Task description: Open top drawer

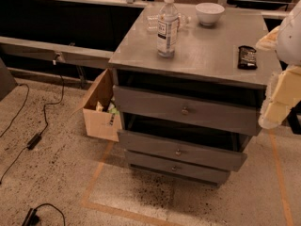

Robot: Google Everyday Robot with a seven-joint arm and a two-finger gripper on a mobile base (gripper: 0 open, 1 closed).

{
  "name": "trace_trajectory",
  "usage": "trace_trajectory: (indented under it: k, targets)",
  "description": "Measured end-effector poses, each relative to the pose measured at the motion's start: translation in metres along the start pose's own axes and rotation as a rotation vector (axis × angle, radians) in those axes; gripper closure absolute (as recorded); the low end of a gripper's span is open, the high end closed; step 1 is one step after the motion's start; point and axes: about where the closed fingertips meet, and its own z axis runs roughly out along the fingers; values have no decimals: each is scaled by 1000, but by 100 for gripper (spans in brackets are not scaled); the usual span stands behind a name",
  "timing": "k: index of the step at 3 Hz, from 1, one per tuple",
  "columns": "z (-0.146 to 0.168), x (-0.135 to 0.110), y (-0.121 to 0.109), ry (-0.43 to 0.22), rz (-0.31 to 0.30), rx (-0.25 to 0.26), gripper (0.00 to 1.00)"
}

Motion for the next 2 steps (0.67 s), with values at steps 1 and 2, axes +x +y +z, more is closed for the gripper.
trace_trajectory:
  k: [1,2]
  targets:
    - [0,0,-1,-4,4,5,0]
    - [34,11,-4,-19,11,5,0]
